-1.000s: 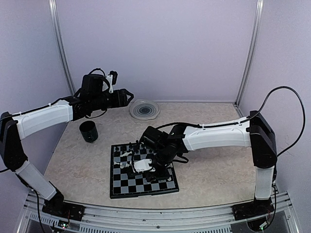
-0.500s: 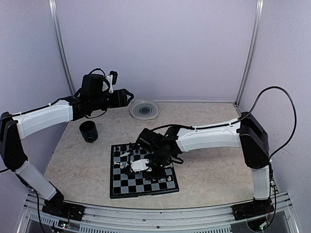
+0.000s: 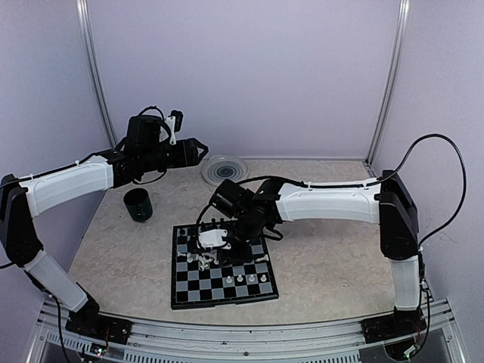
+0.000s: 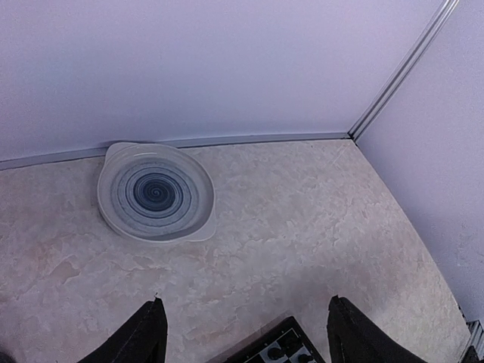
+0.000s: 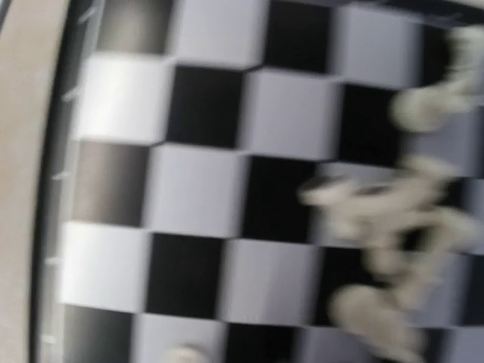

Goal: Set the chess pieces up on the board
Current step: Place the pawn at e2, then pick up the pawn from the chessboard.

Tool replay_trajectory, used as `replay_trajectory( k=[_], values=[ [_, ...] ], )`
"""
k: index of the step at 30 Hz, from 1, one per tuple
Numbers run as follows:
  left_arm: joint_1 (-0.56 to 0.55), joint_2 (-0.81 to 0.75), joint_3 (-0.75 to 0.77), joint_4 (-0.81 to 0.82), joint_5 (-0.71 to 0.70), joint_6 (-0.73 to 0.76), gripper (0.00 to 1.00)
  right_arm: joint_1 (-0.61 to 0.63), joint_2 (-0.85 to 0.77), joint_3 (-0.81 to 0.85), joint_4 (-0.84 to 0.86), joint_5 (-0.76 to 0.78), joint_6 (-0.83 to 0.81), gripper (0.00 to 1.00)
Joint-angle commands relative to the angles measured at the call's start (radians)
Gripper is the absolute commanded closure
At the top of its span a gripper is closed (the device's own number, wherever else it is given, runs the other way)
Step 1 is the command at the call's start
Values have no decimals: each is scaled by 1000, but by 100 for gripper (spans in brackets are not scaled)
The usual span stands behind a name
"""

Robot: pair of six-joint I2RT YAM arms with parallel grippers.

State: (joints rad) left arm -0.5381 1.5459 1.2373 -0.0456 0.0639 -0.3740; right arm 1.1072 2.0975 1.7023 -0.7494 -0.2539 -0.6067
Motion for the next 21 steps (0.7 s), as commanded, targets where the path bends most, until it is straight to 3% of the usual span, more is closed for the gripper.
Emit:
replay_trajectory(
  k=[1,21],
  values=[
    [3,-6,37,-5,10,-3,28,-85,-3,79,-30,-6,27,80],
    [3,-1,38,-6,13,-3,28,-109,136,123,-82,-16,37,73]
  ],
)
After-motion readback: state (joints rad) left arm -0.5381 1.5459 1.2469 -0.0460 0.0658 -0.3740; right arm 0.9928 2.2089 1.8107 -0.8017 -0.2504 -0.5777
